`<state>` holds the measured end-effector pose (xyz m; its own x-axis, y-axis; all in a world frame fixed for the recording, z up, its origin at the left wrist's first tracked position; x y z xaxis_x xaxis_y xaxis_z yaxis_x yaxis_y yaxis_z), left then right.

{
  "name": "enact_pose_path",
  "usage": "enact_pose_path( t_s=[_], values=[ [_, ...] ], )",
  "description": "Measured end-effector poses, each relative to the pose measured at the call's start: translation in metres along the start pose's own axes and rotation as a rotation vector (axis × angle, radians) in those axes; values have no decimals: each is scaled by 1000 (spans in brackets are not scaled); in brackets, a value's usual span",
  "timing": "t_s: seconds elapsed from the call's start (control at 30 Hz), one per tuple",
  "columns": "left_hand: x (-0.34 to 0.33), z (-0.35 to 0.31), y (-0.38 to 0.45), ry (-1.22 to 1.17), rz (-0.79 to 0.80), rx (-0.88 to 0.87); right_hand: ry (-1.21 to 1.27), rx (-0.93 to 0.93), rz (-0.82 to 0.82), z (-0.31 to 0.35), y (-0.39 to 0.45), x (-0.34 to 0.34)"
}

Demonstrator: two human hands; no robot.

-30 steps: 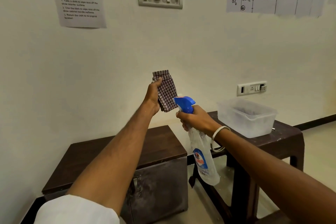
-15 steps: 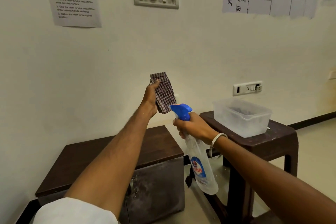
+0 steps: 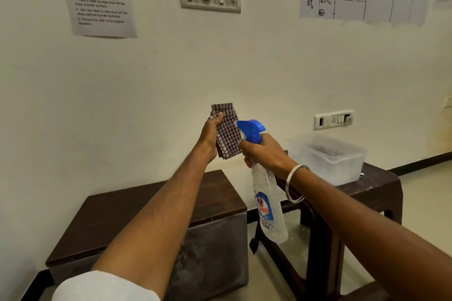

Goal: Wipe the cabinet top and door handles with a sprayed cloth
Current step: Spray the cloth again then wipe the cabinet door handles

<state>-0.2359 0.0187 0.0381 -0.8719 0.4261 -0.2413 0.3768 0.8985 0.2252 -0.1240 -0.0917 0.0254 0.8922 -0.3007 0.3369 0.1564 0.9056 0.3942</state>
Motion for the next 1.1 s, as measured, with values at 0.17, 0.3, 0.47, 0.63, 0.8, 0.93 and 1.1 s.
enact_pose_path(
  t_s=[0.17,0.3,0.47,0.63,0.8,0.93,1.1],
  values=[
    [-15,4,3,85,31,-10,16,16,-35,6,5,18],
    [-39,9,11,178,53,-32,82,42,-128,25,16,55],
    [-83,11,18,179,70,-36,74,119,-328,58,37,117],
    [-125,17,23,176,117,-30,20,201,-549,81,55,174],
    [-142,33,35,118,145,-23,-31,263,-764,75,71,222],
    [-148,52,37,135,151,-3,-101,236,-858,49,82,241],
    [-148,71,42,145,160,16,-151,180,-879,2,89,242]
  ],
)
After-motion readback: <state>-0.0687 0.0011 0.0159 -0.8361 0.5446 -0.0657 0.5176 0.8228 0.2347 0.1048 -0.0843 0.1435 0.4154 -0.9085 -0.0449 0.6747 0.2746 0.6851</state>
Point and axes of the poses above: each hand's wrist, its own y-axis towards the middle knuckle, its own x-axis out of the back of the hand, z = x × y, the point moved 4 cm from there along y, towards the middle knuckle, and after that the axes turned 4 degrees about y, right-handed, at the moved point
